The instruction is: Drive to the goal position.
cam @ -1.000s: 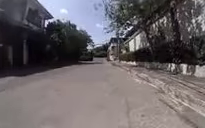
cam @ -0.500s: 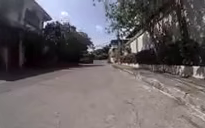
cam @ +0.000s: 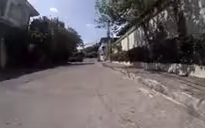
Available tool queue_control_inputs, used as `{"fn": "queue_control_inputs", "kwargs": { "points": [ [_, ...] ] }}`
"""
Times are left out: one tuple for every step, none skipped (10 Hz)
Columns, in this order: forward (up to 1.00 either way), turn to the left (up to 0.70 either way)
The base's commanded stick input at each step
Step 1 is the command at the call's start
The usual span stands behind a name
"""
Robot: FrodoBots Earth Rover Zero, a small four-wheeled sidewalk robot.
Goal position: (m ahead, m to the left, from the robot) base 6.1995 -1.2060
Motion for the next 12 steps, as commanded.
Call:
{"fn": "queue_control_inputs", "kwargs": {
  "points": [
    [1.00, 0.00],
    [1.00, 0.00],
    [1.00, 0.00],
    [1.00, 0.00],
    [1.00, 0.00],
    [1.00, 0.00],
    [1.00, 0.00],
    [1.00, 0.00],
    [1.00, 0.00],
    [1.00, 0.00],
    [1.00, 0.00],
    [1.00, 0.00]
  ]
}}
